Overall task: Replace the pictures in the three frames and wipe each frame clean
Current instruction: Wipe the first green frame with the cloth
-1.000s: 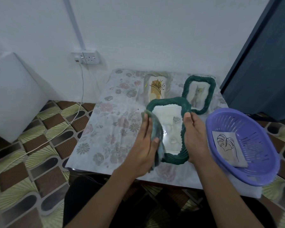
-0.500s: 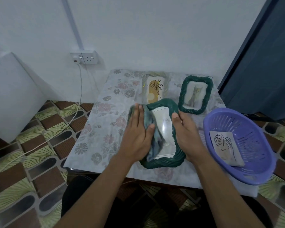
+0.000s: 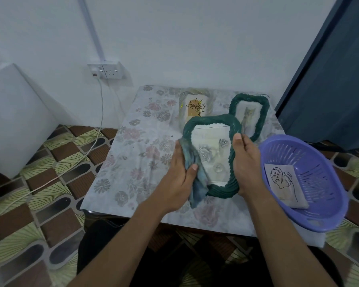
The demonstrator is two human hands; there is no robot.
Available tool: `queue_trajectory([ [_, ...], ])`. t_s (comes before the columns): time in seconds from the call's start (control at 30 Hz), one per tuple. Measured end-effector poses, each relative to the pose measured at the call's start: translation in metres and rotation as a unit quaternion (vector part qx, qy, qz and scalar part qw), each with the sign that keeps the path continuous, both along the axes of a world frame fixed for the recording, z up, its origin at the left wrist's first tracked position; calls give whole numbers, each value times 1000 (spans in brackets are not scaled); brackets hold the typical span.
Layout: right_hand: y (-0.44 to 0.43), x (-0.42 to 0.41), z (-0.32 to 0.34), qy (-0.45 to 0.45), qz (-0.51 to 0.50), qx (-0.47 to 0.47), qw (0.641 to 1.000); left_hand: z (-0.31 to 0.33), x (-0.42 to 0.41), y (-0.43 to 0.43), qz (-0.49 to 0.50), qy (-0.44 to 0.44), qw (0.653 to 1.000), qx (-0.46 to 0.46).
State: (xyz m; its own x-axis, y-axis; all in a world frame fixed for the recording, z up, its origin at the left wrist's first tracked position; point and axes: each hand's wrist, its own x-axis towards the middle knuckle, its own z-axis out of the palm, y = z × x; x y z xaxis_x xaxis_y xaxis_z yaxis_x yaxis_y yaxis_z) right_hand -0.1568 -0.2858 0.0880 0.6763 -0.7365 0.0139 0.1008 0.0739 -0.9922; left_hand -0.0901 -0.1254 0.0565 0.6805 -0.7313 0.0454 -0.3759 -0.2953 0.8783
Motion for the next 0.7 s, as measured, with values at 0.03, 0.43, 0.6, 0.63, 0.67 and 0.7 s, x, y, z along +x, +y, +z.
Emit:
queue_trajectory([
  [0.03, -4, 0, 1, -5, -5, 11, 1000, -1, -3, 2, -11, 13, 1000, -4],
  [0.43, -6, -7, 8, 16, 25, 11, 1000, 25, 26, 10, 274, 326, 878, -217],
  [0.6, 1, -9, 9, 14, 70, -11, 997, 43, 32, 6, 151, 313, 910, -225],
  [0.63, 3, -9, 9, 16, 83, -19, 996, 44, 31, 4, 131, 269, 929, -218],
  [0.67, 5, -8, 9, 18, 91, -22, 995, 46, 30, 3, 119, 231, 942, -211],
  [0.7, 8, -8, 10, 15, 97, -26, 995, 46, 31, 1, 116, 204, 950, -205],
])
